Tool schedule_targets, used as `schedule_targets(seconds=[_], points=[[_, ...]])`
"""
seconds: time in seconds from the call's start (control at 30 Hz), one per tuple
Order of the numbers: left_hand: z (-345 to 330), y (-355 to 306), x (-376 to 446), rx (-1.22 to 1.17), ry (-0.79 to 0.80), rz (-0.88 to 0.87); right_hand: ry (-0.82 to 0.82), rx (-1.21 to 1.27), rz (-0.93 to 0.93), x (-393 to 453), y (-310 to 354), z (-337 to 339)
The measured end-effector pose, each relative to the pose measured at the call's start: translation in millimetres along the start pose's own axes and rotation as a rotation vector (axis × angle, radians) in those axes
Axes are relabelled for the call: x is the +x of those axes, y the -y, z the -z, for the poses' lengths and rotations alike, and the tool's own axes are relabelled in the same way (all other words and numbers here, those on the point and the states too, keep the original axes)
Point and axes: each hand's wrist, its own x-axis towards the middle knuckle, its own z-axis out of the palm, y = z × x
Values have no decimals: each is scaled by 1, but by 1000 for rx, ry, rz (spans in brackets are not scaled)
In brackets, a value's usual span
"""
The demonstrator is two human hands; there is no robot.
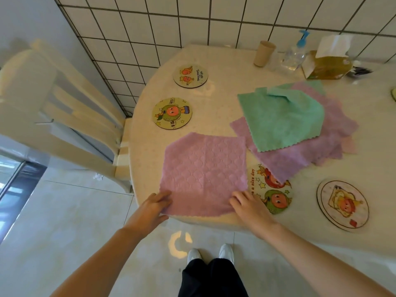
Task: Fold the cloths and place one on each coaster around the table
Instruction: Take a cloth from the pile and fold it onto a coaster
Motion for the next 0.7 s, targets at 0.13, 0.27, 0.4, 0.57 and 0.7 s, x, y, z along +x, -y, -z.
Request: schedule_targets(seconds=[0.13,0.27,0.4,0.57,0.7], points=[[10,-2,-4,-114,-62,40,-115,-24,18,4,-6,13],[30,-10,-3,-214,-183,68,-307,81,47,-1,-12,30],[40,-16,-4,-174,-118,-105,-252,61,141,-26,-26,35],[38,-26,3,-167,98,-27,51,276,26,-50,-35,24],[50,-24,24,-380,131,142,0,702,-242,-41,-40,29]])
